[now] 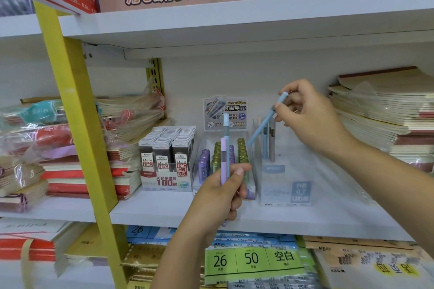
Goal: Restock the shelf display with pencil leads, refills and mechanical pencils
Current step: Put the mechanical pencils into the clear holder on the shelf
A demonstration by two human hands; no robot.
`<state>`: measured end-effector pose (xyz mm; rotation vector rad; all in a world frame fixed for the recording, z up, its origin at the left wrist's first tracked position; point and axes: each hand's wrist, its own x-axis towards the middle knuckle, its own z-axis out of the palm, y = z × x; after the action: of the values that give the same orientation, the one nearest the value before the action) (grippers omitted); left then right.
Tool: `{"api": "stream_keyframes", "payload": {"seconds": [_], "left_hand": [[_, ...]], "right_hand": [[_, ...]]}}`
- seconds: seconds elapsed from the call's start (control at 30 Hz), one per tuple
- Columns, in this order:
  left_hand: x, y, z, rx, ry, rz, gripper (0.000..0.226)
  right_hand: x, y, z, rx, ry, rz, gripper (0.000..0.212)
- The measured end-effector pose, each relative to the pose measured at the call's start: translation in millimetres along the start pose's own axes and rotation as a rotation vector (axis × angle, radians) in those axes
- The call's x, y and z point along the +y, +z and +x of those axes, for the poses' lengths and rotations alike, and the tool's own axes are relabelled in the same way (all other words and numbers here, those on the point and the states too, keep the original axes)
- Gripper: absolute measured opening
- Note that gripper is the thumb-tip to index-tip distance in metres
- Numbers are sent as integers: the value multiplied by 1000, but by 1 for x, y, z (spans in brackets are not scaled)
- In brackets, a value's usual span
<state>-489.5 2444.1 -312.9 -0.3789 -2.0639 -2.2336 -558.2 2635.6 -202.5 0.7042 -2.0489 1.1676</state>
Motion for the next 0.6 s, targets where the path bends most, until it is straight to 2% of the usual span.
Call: {"api": "stream_keyframes", "payload": {"seconds": [0.07,0.17,0.27,0.33,0.5,0.6], "left_hand": [[0,1,0,-1,-1,-3,23],[0,1,1,-3,-4,-10,23],[0,0,0,-1,-13,-6,23],[0,0,0,-1,-14,-8,24],[1,0,0,0,-12,-3,23],[1,1,0,-5,-16,7,23]], "right_hand": [[1,2,-1,59,-16,61,24],[-2,0,-2,254,-59,227,28],[3,-2,-2,286,-70,164,27],[10,-1,-1,223,-57,70,21],[23,8,-2,-69,-66,-226,21],[27,11,-4,-159,-69,-322,19]]}}
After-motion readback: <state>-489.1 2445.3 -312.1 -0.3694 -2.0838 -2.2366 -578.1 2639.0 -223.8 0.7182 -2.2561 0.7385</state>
